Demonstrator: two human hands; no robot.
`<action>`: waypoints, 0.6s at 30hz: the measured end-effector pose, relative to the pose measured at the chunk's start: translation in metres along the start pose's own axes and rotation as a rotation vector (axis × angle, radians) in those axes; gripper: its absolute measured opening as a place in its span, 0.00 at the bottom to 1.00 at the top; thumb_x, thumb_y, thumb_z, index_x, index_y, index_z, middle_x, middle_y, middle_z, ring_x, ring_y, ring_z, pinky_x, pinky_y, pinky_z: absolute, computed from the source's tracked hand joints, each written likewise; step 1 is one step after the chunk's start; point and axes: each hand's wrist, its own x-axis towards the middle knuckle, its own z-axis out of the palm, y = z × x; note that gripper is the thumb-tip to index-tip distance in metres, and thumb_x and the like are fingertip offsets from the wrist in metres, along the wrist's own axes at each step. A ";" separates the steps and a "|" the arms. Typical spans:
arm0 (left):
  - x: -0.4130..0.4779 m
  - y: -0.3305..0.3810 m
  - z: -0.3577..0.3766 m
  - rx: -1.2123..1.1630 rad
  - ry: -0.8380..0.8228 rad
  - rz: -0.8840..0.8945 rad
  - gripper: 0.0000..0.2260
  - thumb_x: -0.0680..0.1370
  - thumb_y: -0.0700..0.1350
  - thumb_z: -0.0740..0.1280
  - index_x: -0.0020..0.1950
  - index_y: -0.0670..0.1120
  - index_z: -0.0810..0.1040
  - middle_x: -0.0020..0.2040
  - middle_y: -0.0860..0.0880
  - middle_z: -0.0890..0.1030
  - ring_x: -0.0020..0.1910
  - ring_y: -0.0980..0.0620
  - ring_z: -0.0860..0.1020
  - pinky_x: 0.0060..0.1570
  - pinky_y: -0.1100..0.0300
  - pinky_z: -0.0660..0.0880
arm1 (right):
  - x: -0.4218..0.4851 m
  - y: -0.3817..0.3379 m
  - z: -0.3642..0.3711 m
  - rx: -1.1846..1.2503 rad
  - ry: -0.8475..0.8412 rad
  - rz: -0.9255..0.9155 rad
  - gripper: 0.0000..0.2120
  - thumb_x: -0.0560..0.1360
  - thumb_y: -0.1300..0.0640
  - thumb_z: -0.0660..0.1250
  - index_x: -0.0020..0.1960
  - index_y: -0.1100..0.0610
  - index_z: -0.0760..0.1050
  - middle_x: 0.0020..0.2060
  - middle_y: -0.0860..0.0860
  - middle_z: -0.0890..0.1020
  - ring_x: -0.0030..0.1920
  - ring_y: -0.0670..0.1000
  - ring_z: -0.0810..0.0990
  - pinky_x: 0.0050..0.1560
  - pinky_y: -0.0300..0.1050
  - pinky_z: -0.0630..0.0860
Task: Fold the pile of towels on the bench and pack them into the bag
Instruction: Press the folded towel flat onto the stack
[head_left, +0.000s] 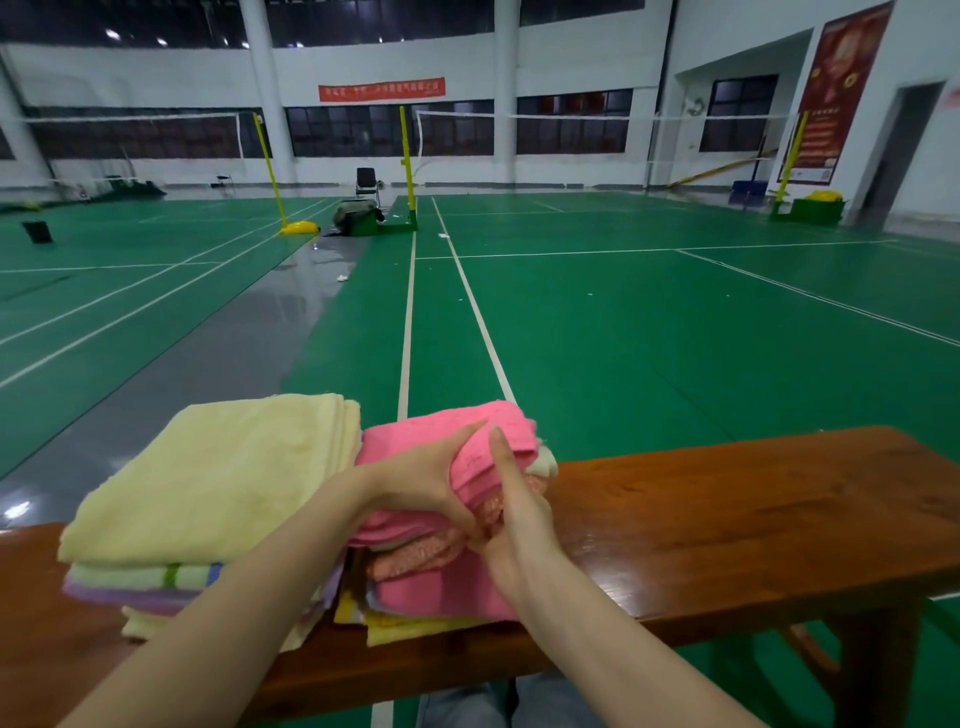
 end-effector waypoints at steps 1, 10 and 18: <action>-0.006 -0.001 0.002 0.012 0.065 0.010 0.51 0.64 0.45 0.78 0.77 0.49 0.48 0.73 0.54 0.62 0.67 0.59 0.64 0.66 0.68 0.59 | 0.000 0.001 0.002 0.003 0.016 -0.023 0.42 0.53 0.41 0.75 0.64 0.57 0.73 0.50 0.55 0.83 0.48 0.54 0.82 0.51 0.55 0.79; -0.035 -0.015 0.051 0.583 0.594 -0.026 0.54 0.57 0.60 0.77 0.76 0.51 0.52 0.67 0.42 0.72 0.63 0.43 0.74 0.61 0.47 0.70 | 0.005 -0.017 -0.006 -0.096 -0.006 0.005 0.20 0.71 0.38 0.66 0.51 0.54 0.77 0.49 0.57 0.83 0.49 0.58 0.82 0.43 0.49 0.77; -0.024 -0.011 0.049 0.588 0.664 -0.001 0.41 0.43 0.48 0.80 0.56 0.42 0.81 0.30 0.51 0.81 0.24 0.54 0.77 0.19 0.66 0.66 | 0.024 0.009 0.016 0.056 0.219 -0.018 0.43 0.51 0.44 0.82 0.61 0.60 0.74 0.49 0.56 0.82 0.45 0.56 0.82 0.51 0.52 0.79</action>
